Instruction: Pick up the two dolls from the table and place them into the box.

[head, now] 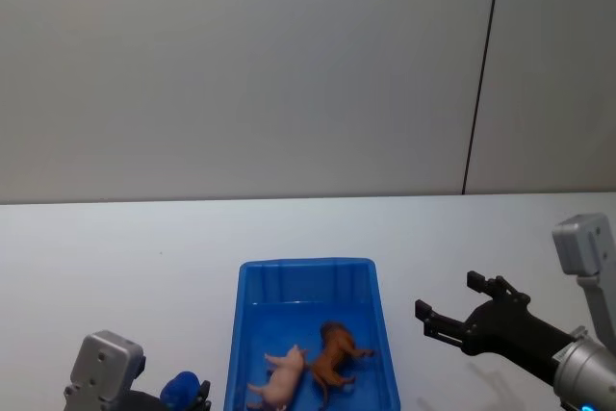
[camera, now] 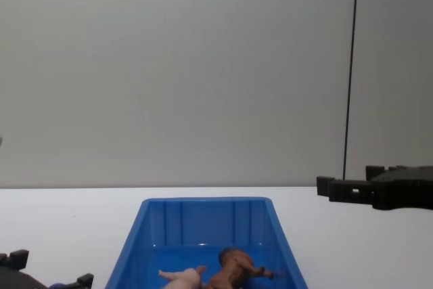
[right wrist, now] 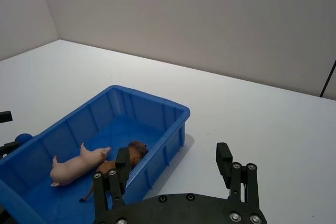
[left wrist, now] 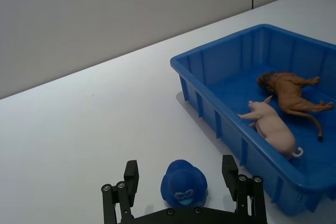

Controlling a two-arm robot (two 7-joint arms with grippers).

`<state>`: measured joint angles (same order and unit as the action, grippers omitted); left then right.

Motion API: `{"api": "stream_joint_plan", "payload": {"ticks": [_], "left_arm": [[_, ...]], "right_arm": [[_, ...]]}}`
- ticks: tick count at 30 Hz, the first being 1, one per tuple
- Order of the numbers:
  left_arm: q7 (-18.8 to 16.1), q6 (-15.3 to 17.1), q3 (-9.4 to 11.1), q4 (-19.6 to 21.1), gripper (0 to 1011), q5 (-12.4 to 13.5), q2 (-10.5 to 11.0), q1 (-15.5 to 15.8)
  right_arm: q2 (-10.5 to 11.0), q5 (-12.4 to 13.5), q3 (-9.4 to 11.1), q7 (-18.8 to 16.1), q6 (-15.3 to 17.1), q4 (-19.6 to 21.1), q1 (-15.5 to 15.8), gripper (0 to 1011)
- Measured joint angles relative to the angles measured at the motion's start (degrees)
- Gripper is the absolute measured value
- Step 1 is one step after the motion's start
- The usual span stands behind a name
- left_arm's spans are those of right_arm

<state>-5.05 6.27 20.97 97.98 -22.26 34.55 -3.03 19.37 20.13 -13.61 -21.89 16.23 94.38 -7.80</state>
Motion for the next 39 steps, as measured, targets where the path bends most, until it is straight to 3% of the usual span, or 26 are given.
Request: {"api": "stream_joint_plan", "payload": {"ticks": [20,23,35,39], "left_arm": [[5.7,0.8,-0.7,-6.8,999,1.1,-2.4,3.2],[6.4,1.1,-0.7,-7.5,959,1.4,-2.7,3.6],[9.2,2.1,-1.2,-9.5,592,2.2,-3.4,5.2],[10.0,2.4,-1.5,-9.6,524,2.6,-3.5,5.7]], "right_arm": [[0.0,0.0,0.0,0.0,0.0,0.0,0.0,1001],[0.0,0.0,0.0,0.0,0.0,0.0,0.0,1001],[0.0,0.0,0.0,0.0,0.0,0.0,0.0,1001],[0.0,0.0,0.0,0.0,0.0,0.0,0.0,1001]]}}
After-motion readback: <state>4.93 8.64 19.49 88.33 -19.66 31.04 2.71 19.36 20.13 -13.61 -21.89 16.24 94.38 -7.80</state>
